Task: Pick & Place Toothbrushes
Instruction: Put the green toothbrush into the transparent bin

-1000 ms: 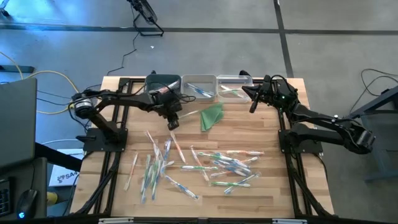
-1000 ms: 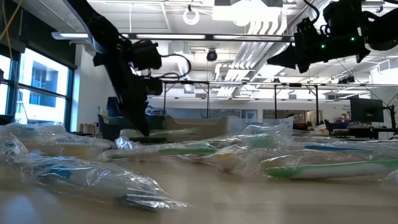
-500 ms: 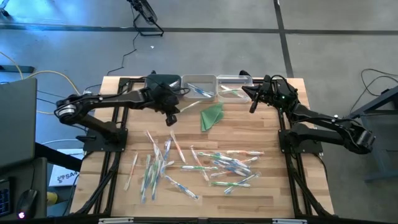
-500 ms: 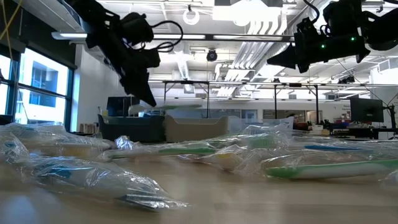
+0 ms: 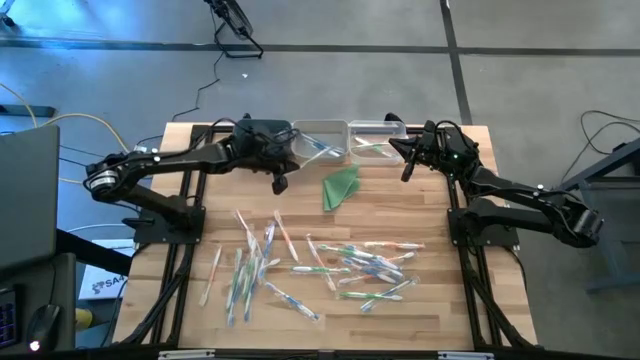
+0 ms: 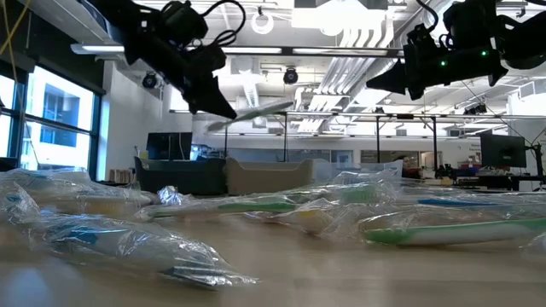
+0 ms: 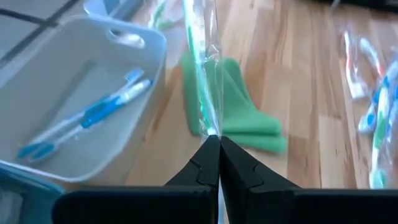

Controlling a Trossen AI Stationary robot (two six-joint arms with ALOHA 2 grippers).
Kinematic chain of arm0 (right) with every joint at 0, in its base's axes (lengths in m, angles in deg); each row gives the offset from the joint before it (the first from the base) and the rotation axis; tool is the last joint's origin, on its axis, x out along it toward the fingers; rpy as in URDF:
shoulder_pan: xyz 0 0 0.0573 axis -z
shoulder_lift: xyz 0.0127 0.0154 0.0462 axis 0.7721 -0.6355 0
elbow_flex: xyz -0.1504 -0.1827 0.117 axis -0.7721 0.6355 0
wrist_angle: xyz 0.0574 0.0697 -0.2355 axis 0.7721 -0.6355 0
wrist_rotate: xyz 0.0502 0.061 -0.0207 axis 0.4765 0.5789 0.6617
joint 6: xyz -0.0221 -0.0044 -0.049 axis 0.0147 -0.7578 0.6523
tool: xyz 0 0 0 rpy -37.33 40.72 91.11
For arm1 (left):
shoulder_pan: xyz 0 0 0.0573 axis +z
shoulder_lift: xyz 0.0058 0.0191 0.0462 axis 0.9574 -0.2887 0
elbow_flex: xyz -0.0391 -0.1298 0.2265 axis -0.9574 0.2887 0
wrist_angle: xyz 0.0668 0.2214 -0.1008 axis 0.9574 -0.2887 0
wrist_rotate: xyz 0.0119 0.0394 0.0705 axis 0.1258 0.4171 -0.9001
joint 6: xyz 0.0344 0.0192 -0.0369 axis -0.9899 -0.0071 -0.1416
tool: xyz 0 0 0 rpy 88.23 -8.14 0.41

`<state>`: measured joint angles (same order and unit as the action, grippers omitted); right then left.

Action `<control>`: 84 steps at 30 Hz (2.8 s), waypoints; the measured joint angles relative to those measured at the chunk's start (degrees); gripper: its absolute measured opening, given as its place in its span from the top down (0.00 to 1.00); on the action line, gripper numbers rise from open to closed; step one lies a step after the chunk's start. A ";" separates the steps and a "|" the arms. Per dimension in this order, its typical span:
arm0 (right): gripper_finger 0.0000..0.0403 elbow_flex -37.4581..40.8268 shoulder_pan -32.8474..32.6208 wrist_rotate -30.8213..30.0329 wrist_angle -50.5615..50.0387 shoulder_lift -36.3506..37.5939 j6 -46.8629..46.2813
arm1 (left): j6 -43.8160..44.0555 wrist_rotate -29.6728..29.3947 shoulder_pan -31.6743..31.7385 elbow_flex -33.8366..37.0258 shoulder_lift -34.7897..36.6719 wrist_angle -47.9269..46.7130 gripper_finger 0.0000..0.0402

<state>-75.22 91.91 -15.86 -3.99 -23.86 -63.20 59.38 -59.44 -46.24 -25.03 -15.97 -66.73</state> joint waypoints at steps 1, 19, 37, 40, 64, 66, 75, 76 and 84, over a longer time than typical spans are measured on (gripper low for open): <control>0.99 0.00 0.00 0.00 0.00 0.00 0.00 | -0.02 0.58 0.56 0.00 0.00 0.53 1.00; 0.99 0.02 0.00 -1.02 4.64 0.01 -1.58 | -0.03 6.60 5.67 0.00 0.00 16.42 1.00; 0.58 -1.50 -4.28 2.57 29.34 -17.64 -16.19 | -3.04 6.93 5.64 -0.02 0.00 20.50 1.00; 0.54 -4.42 -4.31 6.63 30.49 -22.77 -18.33 | -3.41 6.92 5.64 -0.02 0.00 20.48 1.00; 0.51 -29.16 -9.29 12.03 29.96 -48.43 -18.80 | -4.52 7.85 5.64 -0.02 0.00 20.13 1.00; 0.51 -30.43 -9.29 12.28 29.24 -48.93 -19.21 | -4.50 7.85 5.64 -0.02 0.00 20.13 1.00; 0.51 -35.26 -9.55 18.45 26.84 -50.59 -19.56 | -4.50 9.03 5.64 -0.02 0.00 20.15 1.00; 0.51 -35.65 -9.68 18.41 26.82 -50.61 -19.00 | -4.50 9.05 5.62 -0.02 0.00 20.15 1.00; 0.63 -35.85 -11.32 16.50 27.08 -50.63 -15.08 | -4.49 9.01 5.62 -0.02 0.00 20.15 1.00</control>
<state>-111.06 80.59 0.64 23.09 -74.49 -78.29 54.89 -50.43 -40.62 -25.06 -15.97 -46.57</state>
